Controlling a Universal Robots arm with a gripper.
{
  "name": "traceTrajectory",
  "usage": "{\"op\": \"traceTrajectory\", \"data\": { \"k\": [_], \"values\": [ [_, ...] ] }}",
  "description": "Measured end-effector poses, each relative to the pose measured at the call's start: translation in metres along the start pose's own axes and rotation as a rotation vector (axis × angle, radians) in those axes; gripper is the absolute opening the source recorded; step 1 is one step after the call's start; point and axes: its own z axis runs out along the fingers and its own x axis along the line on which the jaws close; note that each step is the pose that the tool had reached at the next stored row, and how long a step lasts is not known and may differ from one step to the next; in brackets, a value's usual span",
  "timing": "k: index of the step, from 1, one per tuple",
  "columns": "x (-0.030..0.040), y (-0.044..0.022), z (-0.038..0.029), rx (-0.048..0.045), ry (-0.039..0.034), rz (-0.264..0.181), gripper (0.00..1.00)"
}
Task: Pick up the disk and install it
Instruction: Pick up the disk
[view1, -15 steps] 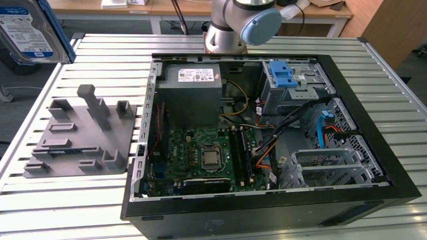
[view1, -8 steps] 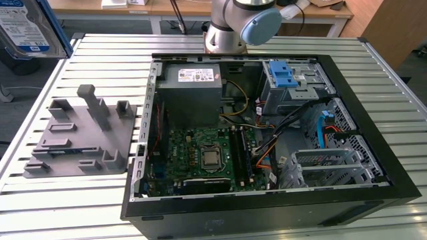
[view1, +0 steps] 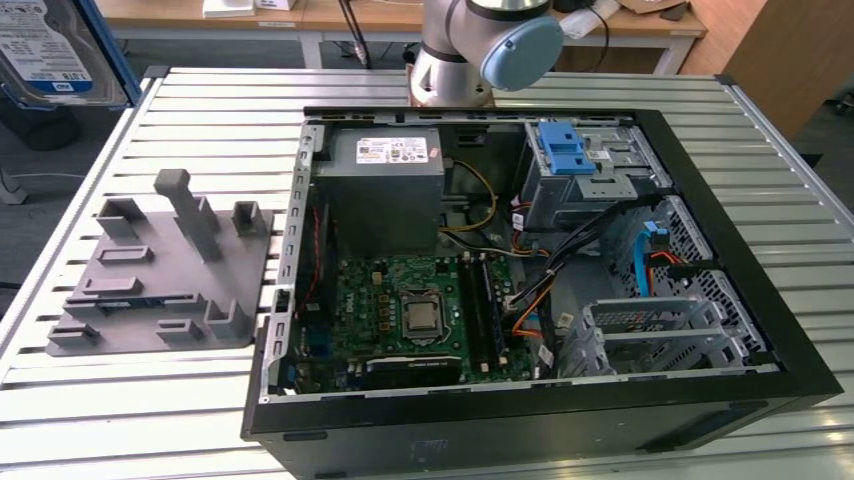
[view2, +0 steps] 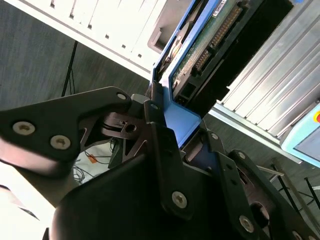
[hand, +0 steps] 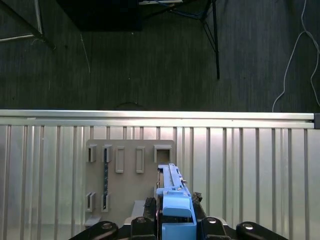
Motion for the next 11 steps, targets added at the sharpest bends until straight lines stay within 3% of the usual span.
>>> {"op": "traceTrajectory", "data": {
  "k": [11],
  "values": [
    [-0.0001,-0.0012,-0.0003,0.0000,0.0000,0.000,0.36]
  ]
}}
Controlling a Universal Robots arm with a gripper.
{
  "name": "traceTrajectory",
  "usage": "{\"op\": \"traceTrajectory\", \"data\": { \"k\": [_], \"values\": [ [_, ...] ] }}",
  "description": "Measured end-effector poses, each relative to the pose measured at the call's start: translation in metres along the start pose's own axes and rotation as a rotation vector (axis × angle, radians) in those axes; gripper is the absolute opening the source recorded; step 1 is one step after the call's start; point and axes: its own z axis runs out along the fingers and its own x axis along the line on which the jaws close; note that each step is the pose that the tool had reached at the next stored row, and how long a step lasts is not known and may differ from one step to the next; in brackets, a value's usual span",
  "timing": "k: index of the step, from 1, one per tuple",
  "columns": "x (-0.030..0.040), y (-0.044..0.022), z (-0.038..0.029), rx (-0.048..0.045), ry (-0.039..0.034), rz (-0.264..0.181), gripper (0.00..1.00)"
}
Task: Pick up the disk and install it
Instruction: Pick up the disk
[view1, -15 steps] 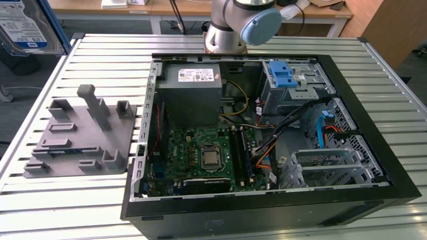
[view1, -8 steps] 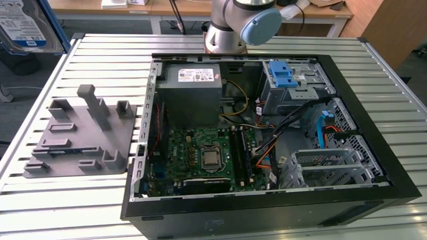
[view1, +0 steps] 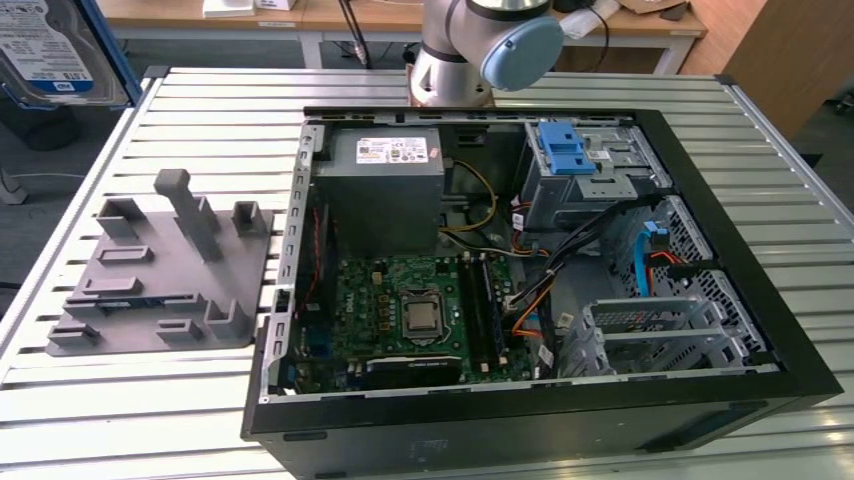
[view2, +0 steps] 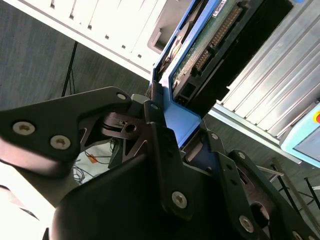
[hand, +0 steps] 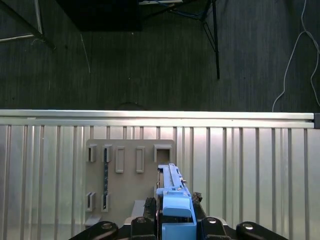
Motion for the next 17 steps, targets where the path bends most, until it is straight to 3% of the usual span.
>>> {"op": "traceTrajectory", "data": {
  "k": [17],
  "values": [
    [-0.0001,-0.0162,-0.0004,0.0001,0.0000,0.000,0.36]
  ]
}}
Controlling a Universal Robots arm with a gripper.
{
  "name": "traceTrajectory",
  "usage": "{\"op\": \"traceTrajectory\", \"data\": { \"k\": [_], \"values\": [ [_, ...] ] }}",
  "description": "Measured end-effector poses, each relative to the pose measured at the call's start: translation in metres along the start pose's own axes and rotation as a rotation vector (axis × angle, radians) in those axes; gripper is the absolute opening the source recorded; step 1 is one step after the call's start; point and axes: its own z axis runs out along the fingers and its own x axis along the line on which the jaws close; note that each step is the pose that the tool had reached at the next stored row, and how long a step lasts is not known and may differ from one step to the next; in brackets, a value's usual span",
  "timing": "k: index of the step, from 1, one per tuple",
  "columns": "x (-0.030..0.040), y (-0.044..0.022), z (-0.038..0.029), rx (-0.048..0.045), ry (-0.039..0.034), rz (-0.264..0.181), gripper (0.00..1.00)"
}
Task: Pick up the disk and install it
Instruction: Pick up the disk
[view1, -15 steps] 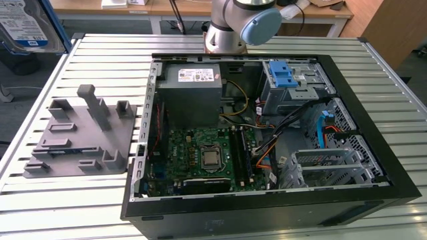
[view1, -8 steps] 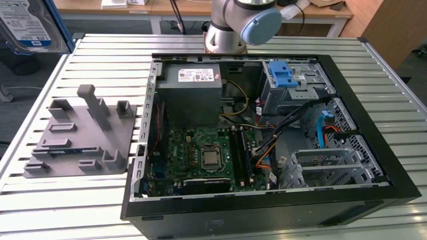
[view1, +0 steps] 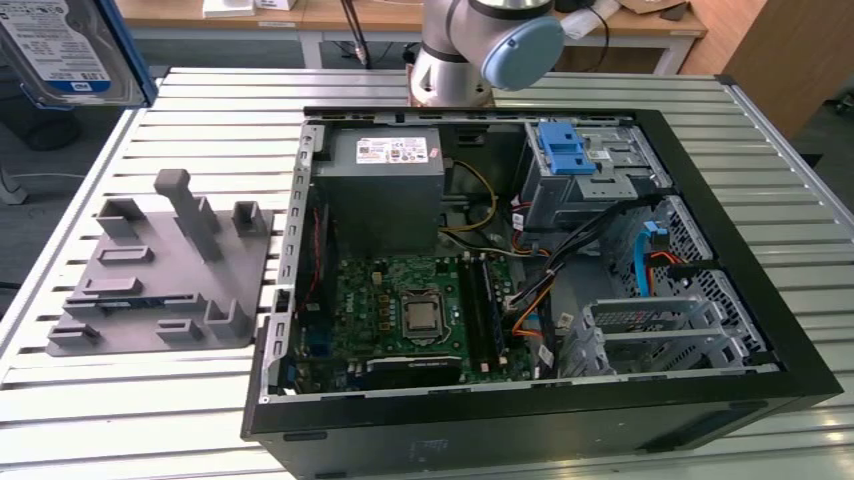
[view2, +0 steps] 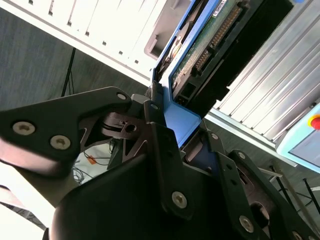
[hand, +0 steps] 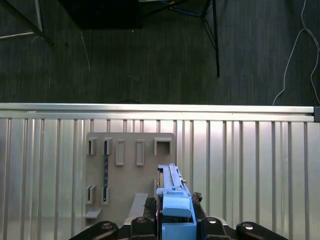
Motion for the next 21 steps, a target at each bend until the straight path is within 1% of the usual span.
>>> {"op": "traceTrajectory", "data": {
  "k": [9,15,18,21],
  "values": [
    [-0.0001,-0.0083,-0.0003,-0.0001,0.0001,0.000,0.36],
    [-0.0001,-0.0154,-0.0005,-0.0001,0.0000,0.000,0.36],
    [-0.0001,-0.0215,-0.0006,-0.0001,0.0000,0.000,0.36],
    [-0.0001,-0.0294,-0.0008,-0.0003,0.0000,0.000,0.36]
  ]
}}
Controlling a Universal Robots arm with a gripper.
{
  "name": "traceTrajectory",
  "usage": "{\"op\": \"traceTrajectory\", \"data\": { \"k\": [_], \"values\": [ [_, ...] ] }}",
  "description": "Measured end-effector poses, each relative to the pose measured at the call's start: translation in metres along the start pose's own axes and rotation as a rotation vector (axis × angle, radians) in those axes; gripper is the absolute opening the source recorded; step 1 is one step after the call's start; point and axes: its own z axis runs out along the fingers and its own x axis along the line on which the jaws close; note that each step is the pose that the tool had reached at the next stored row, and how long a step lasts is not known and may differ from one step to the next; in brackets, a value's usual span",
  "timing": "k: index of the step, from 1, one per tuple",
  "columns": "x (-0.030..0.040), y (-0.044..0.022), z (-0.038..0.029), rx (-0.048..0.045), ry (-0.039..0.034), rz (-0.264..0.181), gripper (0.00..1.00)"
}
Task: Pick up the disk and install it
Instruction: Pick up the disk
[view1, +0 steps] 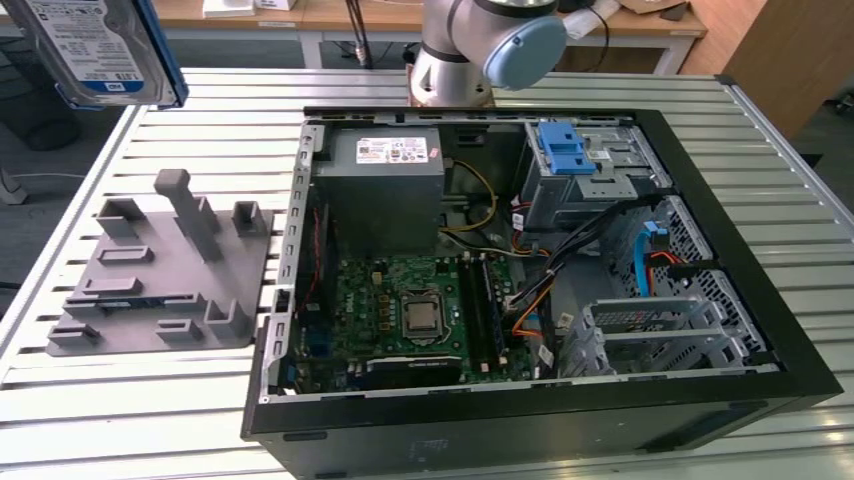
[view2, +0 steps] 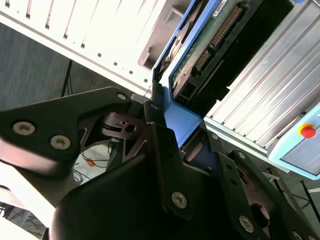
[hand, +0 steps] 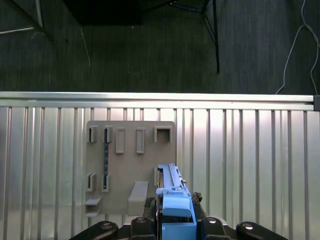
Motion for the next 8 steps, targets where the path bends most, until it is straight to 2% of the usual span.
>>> {"op": "traceTrajectory", "data": {
  "k": [3,8],
  "values": [
    [0.0001,-0.0047,-0.0002,-0.0005,0.0001,0.000,0.36],
    [0.0055,-0.0057,-0.0003,-0.0006,0.0001,0.000,0.36]
  ]
}}
